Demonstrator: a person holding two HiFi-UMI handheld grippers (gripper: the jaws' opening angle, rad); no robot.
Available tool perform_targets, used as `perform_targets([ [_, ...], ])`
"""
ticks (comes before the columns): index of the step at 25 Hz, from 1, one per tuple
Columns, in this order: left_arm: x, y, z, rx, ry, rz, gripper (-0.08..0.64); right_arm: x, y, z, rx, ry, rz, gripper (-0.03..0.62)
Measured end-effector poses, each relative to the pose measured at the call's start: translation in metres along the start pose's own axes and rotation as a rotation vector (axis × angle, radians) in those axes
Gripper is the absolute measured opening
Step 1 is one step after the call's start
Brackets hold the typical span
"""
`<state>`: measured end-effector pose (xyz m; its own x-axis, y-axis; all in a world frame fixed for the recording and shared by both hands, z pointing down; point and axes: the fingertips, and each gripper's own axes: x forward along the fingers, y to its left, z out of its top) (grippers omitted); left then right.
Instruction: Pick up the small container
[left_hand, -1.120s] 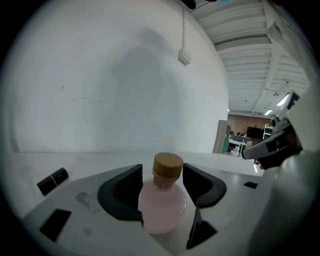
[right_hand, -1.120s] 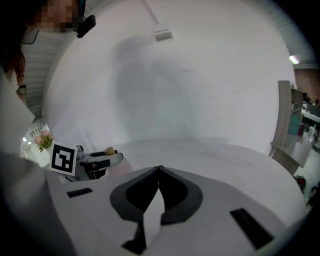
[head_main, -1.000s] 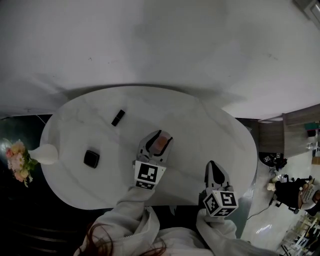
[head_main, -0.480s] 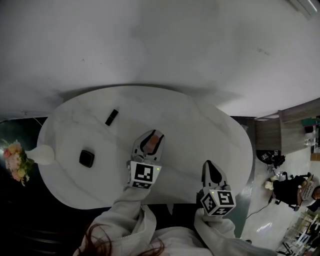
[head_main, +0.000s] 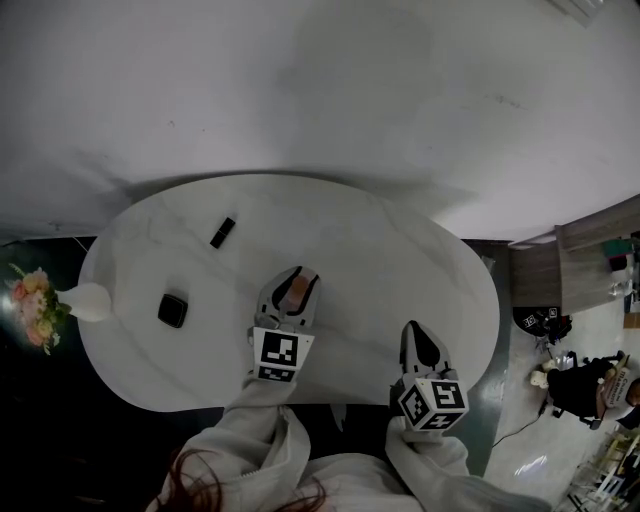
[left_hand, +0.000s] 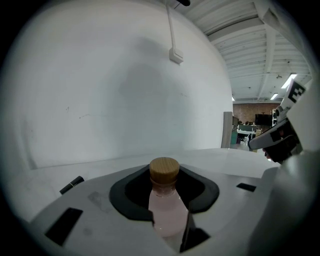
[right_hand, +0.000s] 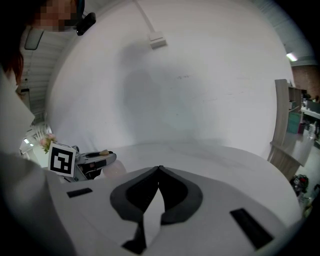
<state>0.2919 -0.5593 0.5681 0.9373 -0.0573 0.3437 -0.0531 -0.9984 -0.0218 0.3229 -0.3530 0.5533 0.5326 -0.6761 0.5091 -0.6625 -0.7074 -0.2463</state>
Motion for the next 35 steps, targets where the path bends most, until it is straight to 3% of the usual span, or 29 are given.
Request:
perform_targets([
  [17,-0.058,-0.017,0.014,-0.006,-0.024,0.109,0.124,-0.02,0.01,0.012,-0.039,-0.058,0.116,0.049],
  [27,-0.11,-0.021,0.017,-0.033,-0.03,0.226,0.124,-0.027,0.032,0.028,-0.099,-0.088,0.228,0.049],
  [35,-0.162,-0.015,0.012,-0.058,-0.029,0.364,0.124,-0.03,0.057,0.03,-0.157,-0.087,0.34,0.049],
])
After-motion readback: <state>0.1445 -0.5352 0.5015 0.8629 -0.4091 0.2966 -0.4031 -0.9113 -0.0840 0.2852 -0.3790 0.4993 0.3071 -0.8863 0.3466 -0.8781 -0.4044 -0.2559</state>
